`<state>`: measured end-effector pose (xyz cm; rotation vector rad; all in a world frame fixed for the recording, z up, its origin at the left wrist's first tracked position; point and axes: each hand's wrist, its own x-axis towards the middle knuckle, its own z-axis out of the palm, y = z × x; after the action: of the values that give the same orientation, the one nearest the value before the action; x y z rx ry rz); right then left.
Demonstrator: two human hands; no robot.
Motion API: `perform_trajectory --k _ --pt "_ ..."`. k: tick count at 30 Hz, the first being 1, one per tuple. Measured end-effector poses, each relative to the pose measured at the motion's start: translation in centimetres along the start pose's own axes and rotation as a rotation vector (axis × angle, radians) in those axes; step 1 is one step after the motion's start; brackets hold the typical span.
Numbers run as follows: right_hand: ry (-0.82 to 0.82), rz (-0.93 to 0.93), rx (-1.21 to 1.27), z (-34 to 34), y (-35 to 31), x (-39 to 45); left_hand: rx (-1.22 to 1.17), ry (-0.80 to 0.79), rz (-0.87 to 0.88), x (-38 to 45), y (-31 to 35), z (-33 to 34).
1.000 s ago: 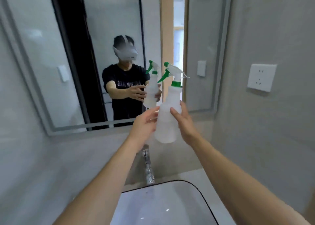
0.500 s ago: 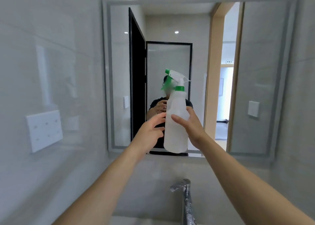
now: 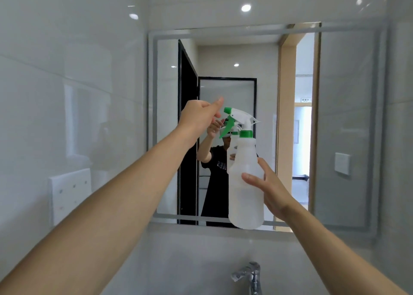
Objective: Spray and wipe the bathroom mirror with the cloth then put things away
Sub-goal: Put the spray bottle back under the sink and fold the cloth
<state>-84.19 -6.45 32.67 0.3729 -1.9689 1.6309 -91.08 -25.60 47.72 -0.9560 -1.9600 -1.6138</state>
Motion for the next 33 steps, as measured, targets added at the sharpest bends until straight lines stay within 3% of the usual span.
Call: perform_trajectory --k 21,26,33 --pt "0.03 0.028 -0.079 -2.1 -0.8 -2.4 0.009 -0.164 0.229 0.3 -0.2 3.2" --pt "0.032 0.021 -0.095 -2.2 -1.1 -2.6 -0.024 -0.081 0.143 0.1 0.1 3.5" --pt "0.025 0.04 -0.103 -1.9 -1.1 -2.9 0.077 -0.088 0.22 -0.1 0.3 3.7"
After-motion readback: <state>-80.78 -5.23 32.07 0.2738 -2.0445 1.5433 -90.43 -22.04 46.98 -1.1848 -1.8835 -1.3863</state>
